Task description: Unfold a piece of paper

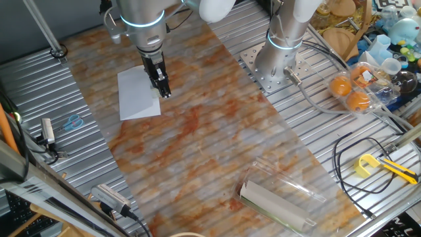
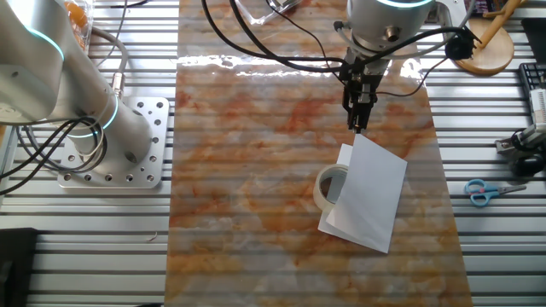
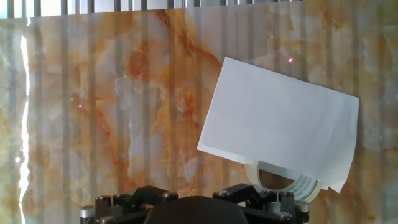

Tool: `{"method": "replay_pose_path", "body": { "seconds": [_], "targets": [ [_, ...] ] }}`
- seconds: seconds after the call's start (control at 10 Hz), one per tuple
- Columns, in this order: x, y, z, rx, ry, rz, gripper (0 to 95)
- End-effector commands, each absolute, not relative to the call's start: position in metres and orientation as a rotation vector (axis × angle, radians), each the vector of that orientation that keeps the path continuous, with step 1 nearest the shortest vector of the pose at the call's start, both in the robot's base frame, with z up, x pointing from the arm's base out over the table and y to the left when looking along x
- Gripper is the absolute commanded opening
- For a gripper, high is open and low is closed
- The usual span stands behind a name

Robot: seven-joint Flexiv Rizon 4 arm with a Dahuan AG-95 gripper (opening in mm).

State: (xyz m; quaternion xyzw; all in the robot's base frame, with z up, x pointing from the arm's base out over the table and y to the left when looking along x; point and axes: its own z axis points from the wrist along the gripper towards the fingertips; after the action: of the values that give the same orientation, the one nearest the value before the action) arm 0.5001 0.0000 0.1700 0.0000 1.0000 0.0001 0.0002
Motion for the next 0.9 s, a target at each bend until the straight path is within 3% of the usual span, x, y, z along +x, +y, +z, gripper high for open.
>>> {"method": "replay_pose_path", "body": {
  "seconds": [0.1, 0.9],
  "targets": [
    [0.498, 0.001, 0.167, -0.558, 3.152, 0.026, 0.0],
    [0.480, 0.001, 0.145, -0.567, 3.133, -0.003, 0.0]
  ]
}}
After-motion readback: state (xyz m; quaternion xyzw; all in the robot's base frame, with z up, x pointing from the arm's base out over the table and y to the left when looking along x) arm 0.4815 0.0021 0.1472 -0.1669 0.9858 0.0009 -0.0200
